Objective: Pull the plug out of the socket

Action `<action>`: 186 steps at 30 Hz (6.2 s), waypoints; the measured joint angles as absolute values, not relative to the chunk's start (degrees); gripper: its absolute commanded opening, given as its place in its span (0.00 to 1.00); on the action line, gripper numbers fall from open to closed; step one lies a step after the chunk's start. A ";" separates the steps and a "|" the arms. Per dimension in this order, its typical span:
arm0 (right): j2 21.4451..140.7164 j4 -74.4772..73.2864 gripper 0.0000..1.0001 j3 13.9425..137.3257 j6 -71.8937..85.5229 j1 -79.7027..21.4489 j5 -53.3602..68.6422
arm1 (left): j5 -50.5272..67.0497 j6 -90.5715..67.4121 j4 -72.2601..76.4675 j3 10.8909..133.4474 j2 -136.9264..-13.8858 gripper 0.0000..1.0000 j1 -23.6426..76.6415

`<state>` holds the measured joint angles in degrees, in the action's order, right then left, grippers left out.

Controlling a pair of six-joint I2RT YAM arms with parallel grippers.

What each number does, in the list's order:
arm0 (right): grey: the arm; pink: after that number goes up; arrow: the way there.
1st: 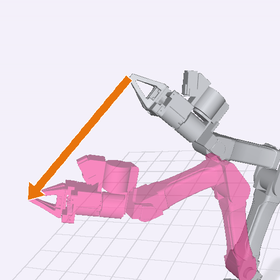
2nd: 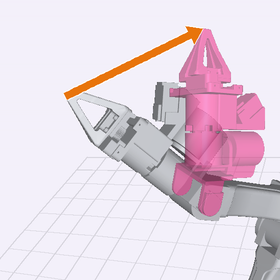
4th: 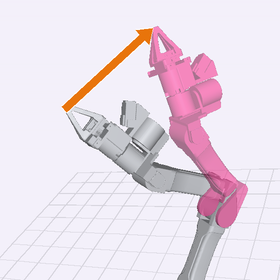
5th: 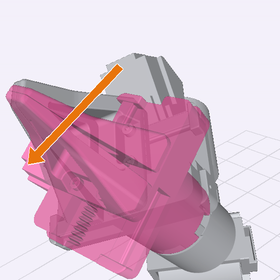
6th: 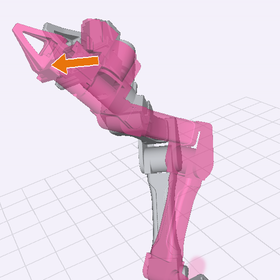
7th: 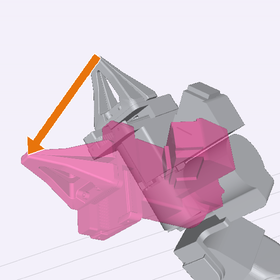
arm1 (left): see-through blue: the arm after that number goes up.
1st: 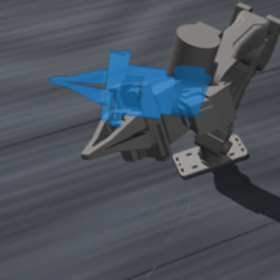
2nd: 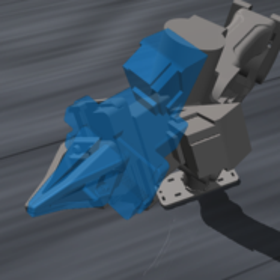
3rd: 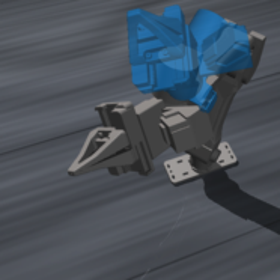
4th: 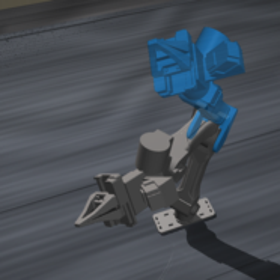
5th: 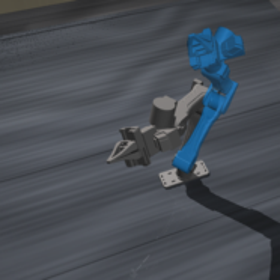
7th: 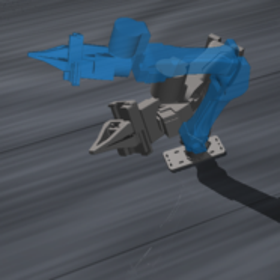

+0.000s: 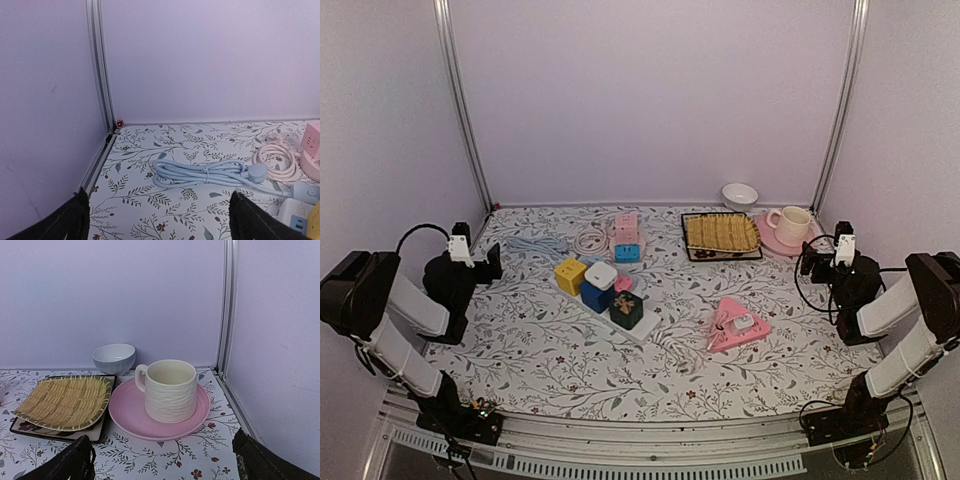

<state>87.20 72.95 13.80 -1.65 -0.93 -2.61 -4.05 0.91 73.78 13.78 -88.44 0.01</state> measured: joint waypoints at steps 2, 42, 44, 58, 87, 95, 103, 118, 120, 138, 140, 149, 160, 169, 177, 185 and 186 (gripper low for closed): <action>87.20 72.95 0.99 13.80 -1.65 -0.93 -2.61 | -4.05 0.91 73.78 13.78 -88.44 0.97 0.01; 71.64 22.92 0.99 50.13 8.16 -0.71 -13.02 | -14.50 -5.67 0.21 69.14 -86.80 0.97 0.10; 71.44 19.64 0.99 51.00 9.34 -0.71 -13.45 | -15.27 -6.44 -1.89 69.41 -86.63 0.97 0.10; 67.94 -0.34 0.99 52.47 18.65 -0.71 -6.20 | -15.97 -10.17 -5.48 66.50 -77.52 0.97 -2.33; 62.33 -25.47 0.90 39.03 32.82 -38.54 -4.71 | -3.57 -23.03 -12.10 63.11 -83.33 0.97 39.55; 63.90 -27.90 0.90 43.27 31.03 -40.88 -6.52 | -5.08 -27.07 -14.02 78.91 -99.29 0.97 48.58; 55.27 -31.66 0.87 43.31 29.32 -42.15 -8.38 | -6.13 -32.49 -19.27 95.18 -114.52 0.97 53.93; 57.91 -29.63 0.83 34.04 37.87 -52.86 -13.43 | -4.93 -31.57 -29.82 109.69 -123.39 0.97 54.61; 60.10 -28.53 0.83 34.02 38.79 -54.30 -14.81 | -4.43 -30.89 -29.89 109.84 -123.39 0.97 54.43; 76.25 -14.22 0.55 36.36 30.94 -53.15 -21.58 | 2.33 -28.16 -31.00 109.78 -126.15 0.97 51.77; 76.36 -13.58 0.47 36.49 29.80 -52.80 -20.82 | 2.90 -28.40 -31.00 109.80 -127.24 0.97 51.62; 77.23 -13.21 0.31 38.22 28.93 -52.93 -15.70 | 7.11 -29.02 -31.07 110.74 -130.67 0.97 51.46; 79.55 -12.80 0.35 40.14 29.39 -53.67 -14.87 | 12.91 -27.31 -31.31 111.63 -133.69 0.95 52.18; 80.77 -12.95 0.55 40.66 30.61 -53.84 -14.41 | 14.50 -24.45 -32.77 111.59 -135.17 0.95 54.06; 80.95 -13.21 0.52 40.69 31.48 -53.95 -14.37 | 14.31 -23.79 -33.04 111.59 -135.35 0.95 54.43; 82.39 -13.85 0.48 41.89 31.99 -54.11 -14.35 | 12.71 -23.75 -34.59 111.59 -136.35 0.95 54.43; 82.54 -13.96 0.46 42.06 32.05 -54.13 -14.41 | 12.60 -23.75 -34.68 111.59 -136.44 0.95 54.43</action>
